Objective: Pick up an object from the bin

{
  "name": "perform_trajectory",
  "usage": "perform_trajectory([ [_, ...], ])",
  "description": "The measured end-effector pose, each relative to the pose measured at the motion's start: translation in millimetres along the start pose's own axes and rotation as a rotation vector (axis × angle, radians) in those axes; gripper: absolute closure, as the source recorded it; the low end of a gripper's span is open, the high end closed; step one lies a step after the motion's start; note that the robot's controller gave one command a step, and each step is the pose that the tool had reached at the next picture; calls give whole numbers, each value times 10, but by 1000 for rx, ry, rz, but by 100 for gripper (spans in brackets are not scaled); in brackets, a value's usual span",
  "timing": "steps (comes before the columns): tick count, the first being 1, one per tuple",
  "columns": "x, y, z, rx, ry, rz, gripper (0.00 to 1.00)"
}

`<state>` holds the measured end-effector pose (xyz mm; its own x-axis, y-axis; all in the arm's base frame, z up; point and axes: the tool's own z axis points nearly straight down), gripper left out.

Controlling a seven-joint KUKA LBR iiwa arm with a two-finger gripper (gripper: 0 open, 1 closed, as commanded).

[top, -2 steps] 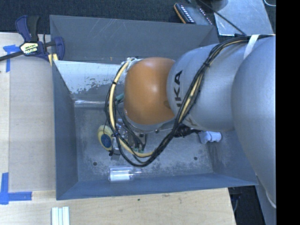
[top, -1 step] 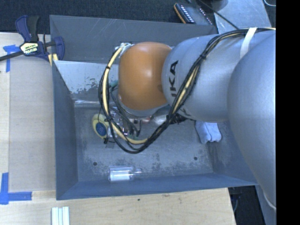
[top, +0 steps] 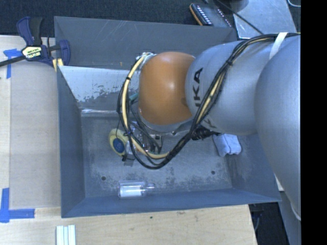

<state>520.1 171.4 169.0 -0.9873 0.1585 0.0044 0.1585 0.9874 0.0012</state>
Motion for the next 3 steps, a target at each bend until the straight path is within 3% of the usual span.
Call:
perform_trajectory([
  [1, -61, 65, 246, -7, -8, -50, 100],
  [2, -102, -109, 434, 2, 2, 51, 100],
  [3, -169, -107, 462, -4, -4, -6, 100],
])
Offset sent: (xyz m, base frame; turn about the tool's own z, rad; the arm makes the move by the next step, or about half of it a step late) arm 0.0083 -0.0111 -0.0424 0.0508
